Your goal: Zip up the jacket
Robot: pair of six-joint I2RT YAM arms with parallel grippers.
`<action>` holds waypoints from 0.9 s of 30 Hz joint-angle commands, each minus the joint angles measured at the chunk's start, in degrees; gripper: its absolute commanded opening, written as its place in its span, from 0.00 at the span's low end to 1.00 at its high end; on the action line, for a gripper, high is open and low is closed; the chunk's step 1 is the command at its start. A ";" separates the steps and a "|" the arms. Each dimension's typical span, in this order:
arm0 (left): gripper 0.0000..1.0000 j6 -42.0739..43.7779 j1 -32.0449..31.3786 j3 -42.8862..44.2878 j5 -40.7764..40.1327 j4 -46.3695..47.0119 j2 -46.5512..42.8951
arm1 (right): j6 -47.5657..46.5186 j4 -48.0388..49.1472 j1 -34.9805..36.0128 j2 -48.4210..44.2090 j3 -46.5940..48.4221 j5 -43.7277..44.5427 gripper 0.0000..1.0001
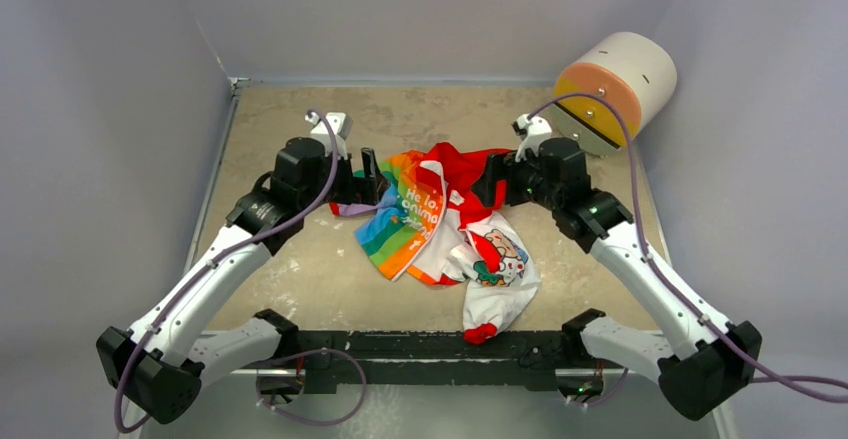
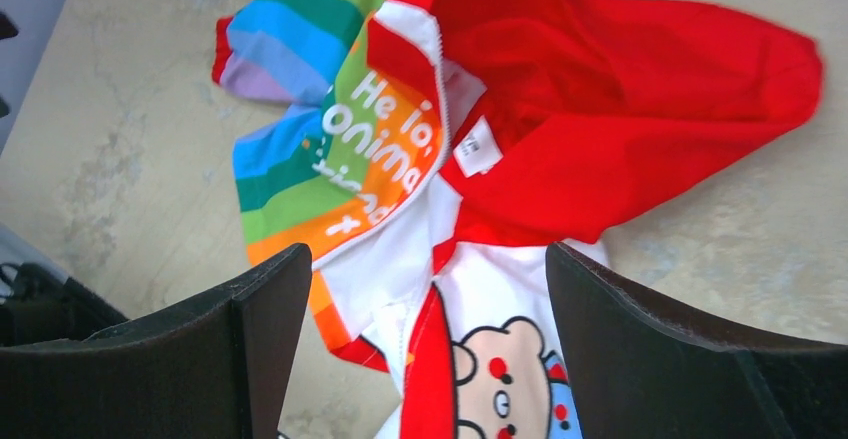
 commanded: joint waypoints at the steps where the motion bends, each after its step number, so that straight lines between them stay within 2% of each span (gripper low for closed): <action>1: 0.94 -1.68 -0.08 -0.08 0.09 -0.36 2.67 | 3.24 2.68 4.71 2.62 -0.63 2.58 0.88; 5: 0.91 -2.58 -1.00 -0.28 0.09 -1.04 6.23 | 5.25 2.26 7.57 6.66 -0.25 7.45 0.88; 12: 0.90 -4.07 -3.74 2.32 -0.64 0.83 12.19 | 9.59 4.09 8.17 10.97 -2.30 17.10 0.88; 17: 0.88 -3.96 -5.19 9.70 -5.25 -1.06 19.89 | 15.49 2.49 8.11 15.69 -2.52 25.57 0.90; 27: 0.88 -6.31 -5.27 23.03 -5.40 -0.42 34.59 | 19.62 6.77 8.12 19.58 -5.07 29.12 0.92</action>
